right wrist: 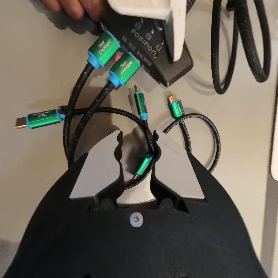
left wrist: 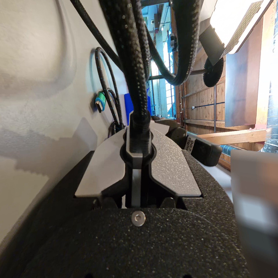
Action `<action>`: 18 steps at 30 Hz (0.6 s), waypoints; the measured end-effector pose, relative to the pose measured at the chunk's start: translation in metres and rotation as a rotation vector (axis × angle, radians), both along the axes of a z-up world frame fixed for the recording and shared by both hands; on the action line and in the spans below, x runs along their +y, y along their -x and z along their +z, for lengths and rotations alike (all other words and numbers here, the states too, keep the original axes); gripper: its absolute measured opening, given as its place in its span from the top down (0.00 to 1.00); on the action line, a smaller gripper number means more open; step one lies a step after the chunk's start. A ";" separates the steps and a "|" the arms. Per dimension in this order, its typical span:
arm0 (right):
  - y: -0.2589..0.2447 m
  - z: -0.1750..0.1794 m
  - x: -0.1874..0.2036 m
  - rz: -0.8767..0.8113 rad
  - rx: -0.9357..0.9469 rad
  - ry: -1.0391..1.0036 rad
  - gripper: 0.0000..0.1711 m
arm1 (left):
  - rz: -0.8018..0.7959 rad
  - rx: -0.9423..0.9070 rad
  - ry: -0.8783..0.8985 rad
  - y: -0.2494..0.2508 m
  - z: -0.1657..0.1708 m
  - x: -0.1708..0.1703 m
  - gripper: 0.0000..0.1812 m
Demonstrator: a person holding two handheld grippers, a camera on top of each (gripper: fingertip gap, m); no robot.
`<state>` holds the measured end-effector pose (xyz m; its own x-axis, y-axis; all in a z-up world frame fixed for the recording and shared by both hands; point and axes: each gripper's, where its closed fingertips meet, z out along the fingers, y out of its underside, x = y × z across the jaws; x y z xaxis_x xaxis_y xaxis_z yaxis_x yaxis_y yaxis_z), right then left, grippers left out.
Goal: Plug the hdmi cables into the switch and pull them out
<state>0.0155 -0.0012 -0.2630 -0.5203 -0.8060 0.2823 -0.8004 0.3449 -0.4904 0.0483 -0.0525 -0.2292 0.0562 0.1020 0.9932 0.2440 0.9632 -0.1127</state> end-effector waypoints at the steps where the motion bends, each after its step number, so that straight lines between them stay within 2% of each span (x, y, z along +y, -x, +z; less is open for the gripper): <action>1: -0.001 0.004 0.000 0.012 -0.040 -0.039 0.78 | -0.005 -0.003 0.003 0.000 0.000 0.000 0.87; 5: -0.018 0.018 -0.005 0.077 -0.229 -0.204 0.78 | -0.010 -0.002 0.003 -0.001 0.000 -0.001 0.87; 9: -0.027 0.012 -0.003 0.145 -0.331 -0.467 0.77 | -0.014 0.003 0.012 -0.001 0.001 0.000 0.87; 12: -0.031 0.024 -0.013 0.165 -0.457 -0.567 0.78 | -0.017 0.005 0.017 -0.001 0.001 0.001 0.87; 18: -0.017 0.002 -0.023 0.086 -0.346 -0.726 0.83 | -0.017 0.006 0.026 -0.001 0.001 0.001 0.87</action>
<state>0.0322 -0.0237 -0.2608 -0.4100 -0.7675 -0.4929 -0.6827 0.6165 -0.3922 0.0495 -0.0511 -0.2282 0.0639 0.1269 0.9898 0.2597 0.9556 -0.1393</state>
